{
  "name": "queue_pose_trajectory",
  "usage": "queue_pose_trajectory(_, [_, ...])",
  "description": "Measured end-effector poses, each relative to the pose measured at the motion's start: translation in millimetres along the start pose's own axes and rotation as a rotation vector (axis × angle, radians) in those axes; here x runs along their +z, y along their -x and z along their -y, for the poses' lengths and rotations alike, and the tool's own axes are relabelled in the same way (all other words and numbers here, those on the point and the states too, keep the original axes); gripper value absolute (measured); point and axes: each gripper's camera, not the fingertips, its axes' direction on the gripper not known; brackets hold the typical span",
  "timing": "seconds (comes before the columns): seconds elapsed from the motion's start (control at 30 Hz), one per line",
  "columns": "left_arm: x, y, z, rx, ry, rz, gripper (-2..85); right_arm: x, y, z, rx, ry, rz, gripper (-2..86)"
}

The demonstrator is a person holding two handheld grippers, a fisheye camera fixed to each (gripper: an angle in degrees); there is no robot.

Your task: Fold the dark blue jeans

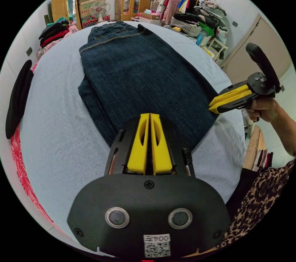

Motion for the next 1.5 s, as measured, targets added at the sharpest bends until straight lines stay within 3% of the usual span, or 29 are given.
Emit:
queue_pose_trajectory(0.1, [0.4,2.3,-1.5,-0.026,-0.005,-0.028,0.5,-4.6,-24.1,-24.5,0.027,-0.086,0.139,4.5])
queue_pose_trajectory(0.23, [0.5,6.6,-2.5,-0.032,-0.005,-0.064,0.5,-16.6,-82.0,-90.3,0.017,-0.371,0.588,4.2])
queue_pose_trajectory(0.37, [-1.2,6.4,-5.7,-0.020,-0.018,-0.067,0.6,-12.4,-130.1,-140.3,0.142,-0.483,0.694,11.1])
queue_pose_trajectory(0.5, [-3.0,12.0,-10.6,-0.039,-0.039,-0.098,0.7,-7.8,-151.8,-154.9,0.114,-0.499,0.749,13.2])
queue_pose_trajectory(0.87, [-14.4,26.0,-19.7,-0.059,-0.055,-0.153,0.7,0.8,-150.3,-126.7,0.017,-0.389,0.714,8.8])
queue_pose_trajectory(1.23, [-32.7,47.1,-34.3,-0.071,-0.089,-0.206,0.5,-3.4,-147.8,-142.0,0.023,-0.247,0.450,0.6])
queue_pose_trajectory(1.5, [-54.7,66.7,-36.8,-0.103,-0.039,-0.251,0.2,-55.1,-97.6,-139.0,-0.111,-0.316,0.282,8.1])
